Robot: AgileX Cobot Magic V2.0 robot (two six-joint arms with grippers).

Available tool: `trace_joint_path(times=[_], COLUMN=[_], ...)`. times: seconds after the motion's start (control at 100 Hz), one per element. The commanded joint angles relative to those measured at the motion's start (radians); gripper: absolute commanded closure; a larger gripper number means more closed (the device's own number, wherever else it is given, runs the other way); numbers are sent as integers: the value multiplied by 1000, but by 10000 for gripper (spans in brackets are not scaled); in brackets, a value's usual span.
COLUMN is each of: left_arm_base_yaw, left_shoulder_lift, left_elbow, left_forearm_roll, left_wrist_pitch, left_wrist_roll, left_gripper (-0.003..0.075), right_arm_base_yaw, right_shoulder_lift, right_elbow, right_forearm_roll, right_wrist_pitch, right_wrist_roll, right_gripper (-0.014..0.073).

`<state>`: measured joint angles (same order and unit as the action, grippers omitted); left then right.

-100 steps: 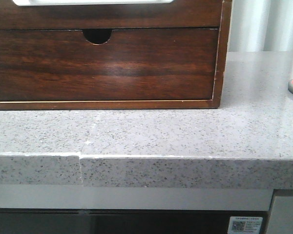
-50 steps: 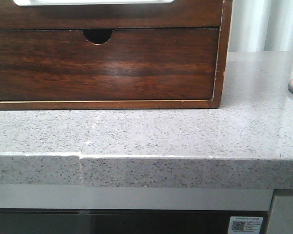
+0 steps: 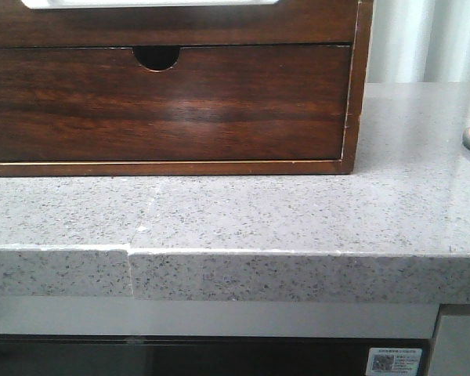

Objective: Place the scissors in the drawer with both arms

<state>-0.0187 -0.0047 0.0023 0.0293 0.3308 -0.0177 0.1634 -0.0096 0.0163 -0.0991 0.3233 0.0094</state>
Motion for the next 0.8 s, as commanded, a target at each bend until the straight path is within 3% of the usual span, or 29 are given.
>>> trace_joint_path(times=[0.0, 0.79], left_arm_base_yaw=[3, 3], left_shoulder_lift=[-32, -32], left_elbow=[23, 23], left_forearm_roll=[1, 1], left_wrist_pitch=[-39, -39], left_wrist_roll=[-9, -9], left_gripper=[739, 739], right_arm_base_yaw=[-3, -3], right_shoulder_lift=[-19, -19], right_elbow=[10, 10], right_forearm_roll=[-5, -25], right_wrist_pitch=[-29, -67], right_wrist_roll=[-1, -1], right_gripper=[634, 634])
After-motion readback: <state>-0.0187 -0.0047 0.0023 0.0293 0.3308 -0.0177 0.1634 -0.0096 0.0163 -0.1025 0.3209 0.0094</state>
